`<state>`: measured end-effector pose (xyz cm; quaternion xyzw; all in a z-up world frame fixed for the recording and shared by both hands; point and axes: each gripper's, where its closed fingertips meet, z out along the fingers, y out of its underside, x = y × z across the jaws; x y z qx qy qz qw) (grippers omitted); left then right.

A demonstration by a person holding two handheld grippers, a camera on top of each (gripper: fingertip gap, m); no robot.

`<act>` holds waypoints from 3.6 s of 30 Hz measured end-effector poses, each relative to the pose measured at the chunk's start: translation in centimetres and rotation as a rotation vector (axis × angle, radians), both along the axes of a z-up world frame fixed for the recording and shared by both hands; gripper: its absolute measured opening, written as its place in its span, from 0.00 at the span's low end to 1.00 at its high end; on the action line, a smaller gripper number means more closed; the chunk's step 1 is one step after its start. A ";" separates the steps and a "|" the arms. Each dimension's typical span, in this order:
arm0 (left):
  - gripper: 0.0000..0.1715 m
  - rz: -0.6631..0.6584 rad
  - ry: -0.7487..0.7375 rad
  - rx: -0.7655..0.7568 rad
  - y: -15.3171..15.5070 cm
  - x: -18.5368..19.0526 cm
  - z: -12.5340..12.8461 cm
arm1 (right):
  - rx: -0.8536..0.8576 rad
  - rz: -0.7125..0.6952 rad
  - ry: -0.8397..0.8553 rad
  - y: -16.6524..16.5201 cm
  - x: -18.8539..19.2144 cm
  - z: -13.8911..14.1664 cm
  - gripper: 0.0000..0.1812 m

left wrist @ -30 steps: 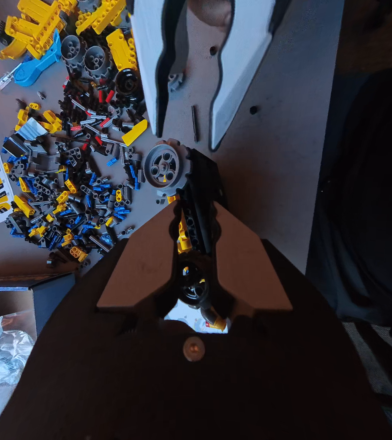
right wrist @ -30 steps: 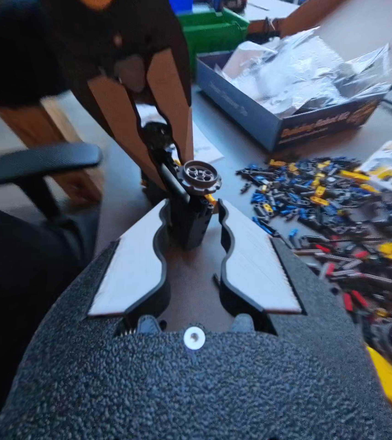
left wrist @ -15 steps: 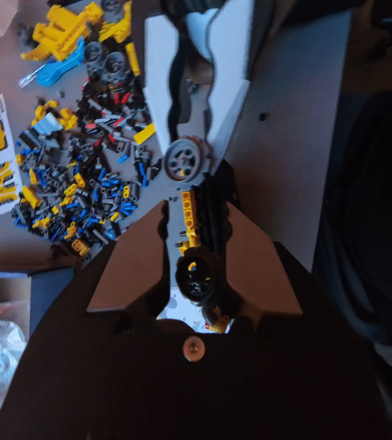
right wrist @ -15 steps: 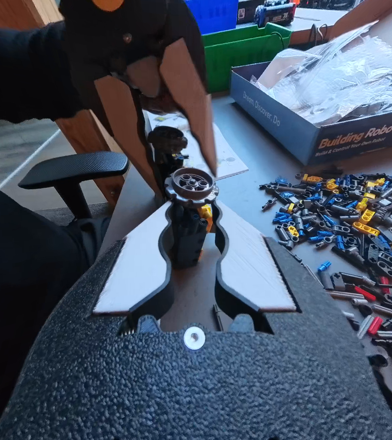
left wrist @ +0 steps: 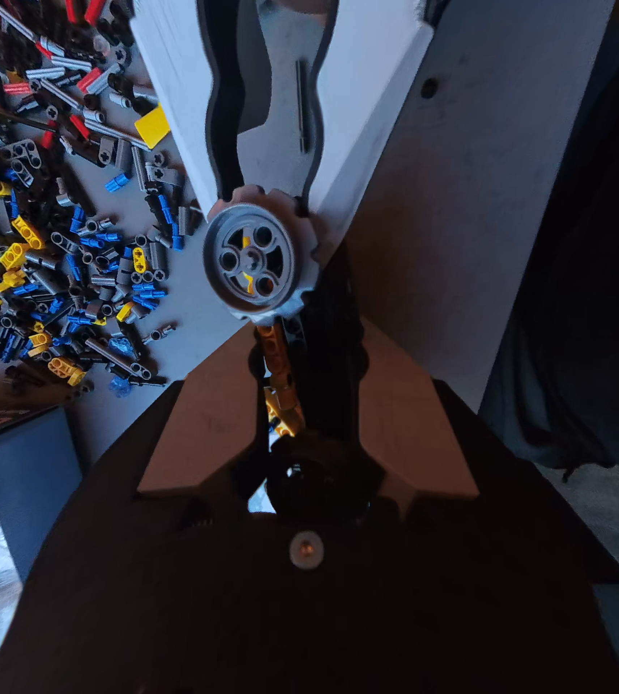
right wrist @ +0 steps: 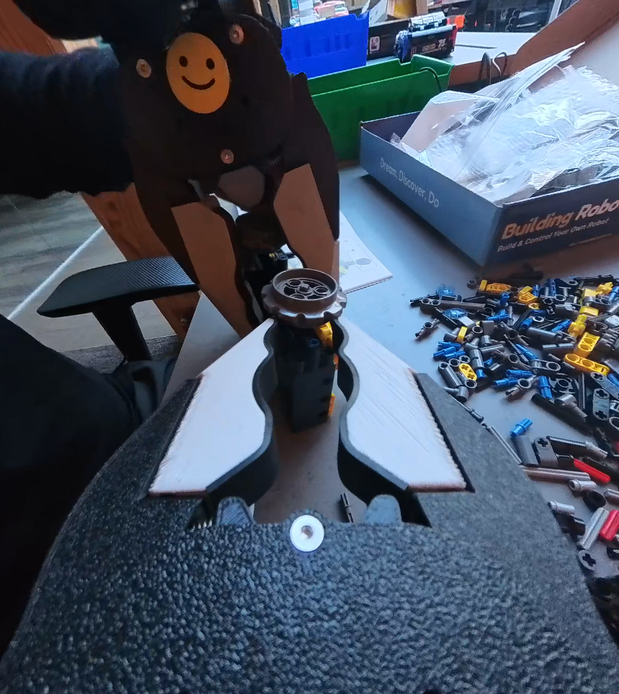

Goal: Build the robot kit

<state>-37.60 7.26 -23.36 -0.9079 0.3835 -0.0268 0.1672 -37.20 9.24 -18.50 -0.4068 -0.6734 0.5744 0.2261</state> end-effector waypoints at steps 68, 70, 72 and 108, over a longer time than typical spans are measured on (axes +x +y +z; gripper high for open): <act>0.22 -0.139 0.277 0.043 2.5 0.8 -0.5 | -0.123 -0.371 0.179 9.3 -1.3 5.0 0.00; 0.22 -0.135 0.306 0.064 2.2 0.4 -0.4 | -0.122 -0.356 0.185 9.1 -1.4 5.1 0.00; 0.22 -0.124 0.307 0.104 1.8 0.2 0.0 | -0.095 -0.349 0.183 8.9 -1.3 5.0 0.02; 0.21 -0.156 0.005 -0.098 1.1 0.6 0.0 | 0.075 -0.038 -0.028 0.4 1.0 0.3 0.04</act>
